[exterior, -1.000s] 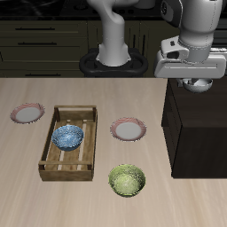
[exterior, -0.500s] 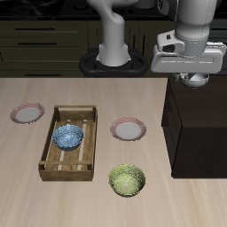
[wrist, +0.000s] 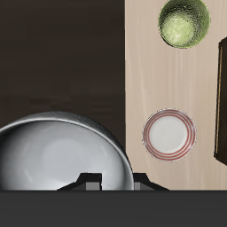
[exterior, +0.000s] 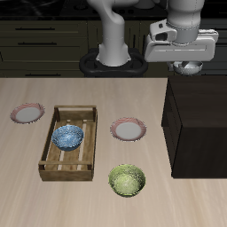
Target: Place the white bowl on the off-center plate
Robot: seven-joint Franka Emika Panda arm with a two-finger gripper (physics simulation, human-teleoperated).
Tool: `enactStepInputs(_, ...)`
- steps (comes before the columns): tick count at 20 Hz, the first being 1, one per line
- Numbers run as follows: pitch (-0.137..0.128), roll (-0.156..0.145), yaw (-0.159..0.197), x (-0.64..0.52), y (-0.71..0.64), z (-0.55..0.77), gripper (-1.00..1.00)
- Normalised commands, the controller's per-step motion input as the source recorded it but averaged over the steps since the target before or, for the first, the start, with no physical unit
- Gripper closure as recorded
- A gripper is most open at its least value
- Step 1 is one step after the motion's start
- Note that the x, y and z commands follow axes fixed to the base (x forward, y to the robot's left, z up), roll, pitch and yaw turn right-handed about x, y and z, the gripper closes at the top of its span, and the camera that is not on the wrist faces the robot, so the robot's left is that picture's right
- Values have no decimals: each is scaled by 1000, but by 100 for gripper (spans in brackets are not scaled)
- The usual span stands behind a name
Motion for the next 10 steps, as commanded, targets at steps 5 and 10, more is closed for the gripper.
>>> enactStepInputs(5, -11, 2, 32, -222, -349, -9, 100)
enactStepInputs(10, -20, -4, 27, -151, -366, 6, 100)
